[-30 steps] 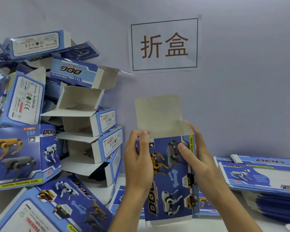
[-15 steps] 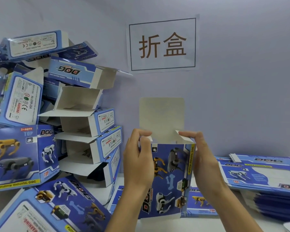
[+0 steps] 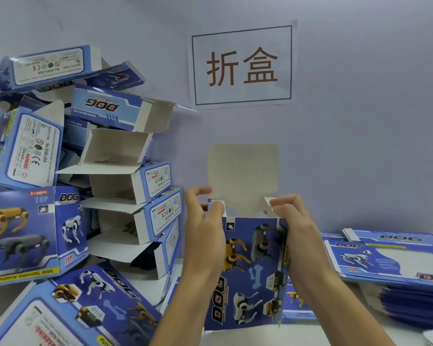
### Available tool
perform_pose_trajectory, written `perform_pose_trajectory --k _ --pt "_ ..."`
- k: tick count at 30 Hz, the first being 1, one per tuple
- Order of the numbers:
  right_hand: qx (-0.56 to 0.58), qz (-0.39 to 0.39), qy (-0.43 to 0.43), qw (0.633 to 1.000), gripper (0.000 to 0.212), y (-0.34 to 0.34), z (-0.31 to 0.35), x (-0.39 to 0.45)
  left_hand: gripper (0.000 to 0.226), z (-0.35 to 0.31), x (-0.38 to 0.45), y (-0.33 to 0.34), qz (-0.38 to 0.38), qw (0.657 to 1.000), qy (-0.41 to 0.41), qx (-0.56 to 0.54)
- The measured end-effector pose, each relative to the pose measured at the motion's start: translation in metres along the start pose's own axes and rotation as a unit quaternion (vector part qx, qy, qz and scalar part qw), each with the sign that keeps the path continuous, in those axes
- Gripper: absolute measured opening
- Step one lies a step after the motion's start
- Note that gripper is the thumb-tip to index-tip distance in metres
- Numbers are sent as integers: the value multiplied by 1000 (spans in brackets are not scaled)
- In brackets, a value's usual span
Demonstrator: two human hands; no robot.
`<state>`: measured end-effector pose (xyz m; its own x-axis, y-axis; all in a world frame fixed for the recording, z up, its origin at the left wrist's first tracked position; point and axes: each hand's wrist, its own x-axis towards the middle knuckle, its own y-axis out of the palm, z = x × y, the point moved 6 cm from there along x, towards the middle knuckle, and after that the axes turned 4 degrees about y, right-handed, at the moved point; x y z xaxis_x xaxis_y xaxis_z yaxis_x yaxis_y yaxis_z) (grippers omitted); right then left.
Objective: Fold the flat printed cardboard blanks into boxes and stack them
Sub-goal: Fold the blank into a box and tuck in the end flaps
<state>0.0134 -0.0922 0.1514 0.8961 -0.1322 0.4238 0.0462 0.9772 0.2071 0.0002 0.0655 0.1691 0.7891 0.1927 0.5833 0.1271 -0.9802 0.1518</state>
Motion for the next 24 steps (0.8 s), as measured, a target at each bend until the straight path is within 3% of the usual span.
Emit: perform_pose_trajectory --k 4,8,13,18,22,24 --pt "23 -2 9 1000 28 0 1 -1 49 1 0 1 10 999 -16 -41" --pt "38 22 30 999 55 1 1 0 41 6 0 4 58 994 -58 -73" --pt "62 74 57 994 40 6 2 -1 28 7 3 2 47 994 -44 -86" --pt "67 61 56 994 45 5 4 -1 49 3 4 -1 14 997 -25 -78" --pt "100 37 46 993 27 1 2 -1 27 -3 4 -2 -6 997 54 -46" --pt "153 39 33 987 30 -2 3 -1 30 -2 3 -5 -19 997 57 -53"
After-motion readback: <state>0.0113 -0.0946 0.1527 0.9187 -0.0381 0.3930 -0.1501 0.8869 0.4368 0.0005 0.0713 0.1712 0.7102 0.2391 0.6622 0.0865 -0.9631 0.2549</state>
